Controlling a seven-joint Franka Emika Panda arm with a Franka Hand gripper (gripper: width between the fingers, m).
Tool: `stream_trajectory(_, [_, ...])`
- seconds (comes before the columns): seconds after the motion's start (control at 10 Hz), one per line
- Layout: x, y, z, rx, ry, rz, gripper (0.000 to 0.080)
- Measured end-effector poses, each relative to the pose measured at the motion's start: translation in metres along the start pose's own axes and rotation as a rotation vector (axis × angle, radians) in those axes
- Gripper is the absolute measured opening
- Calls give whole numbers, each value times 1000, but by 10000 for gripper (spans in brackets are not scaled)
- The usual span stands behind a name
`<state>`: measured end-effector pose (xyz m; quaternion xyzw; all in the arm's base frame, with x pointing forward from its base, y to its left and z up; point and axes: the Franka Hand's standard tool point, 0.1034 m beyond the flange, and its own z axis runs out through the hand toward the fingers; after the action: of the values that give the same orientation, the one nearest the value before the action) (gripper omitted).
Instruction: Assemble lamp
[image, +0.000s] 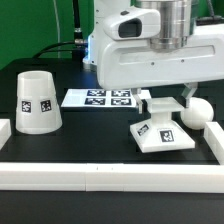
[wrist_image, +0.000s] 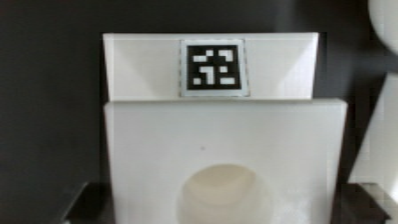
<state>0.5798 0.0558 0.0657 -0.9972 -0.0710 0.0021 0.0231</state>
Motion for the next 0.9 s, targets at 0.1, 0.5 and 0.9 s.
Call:
stream_trajectory(0.1, [7,-5,3,2,-2,15,534])
stream_trajectory(0.5, [17,-28,15,4,-4,126,534])
stream_trajectory(0.9, [32,-29,15,3,14,135,534])
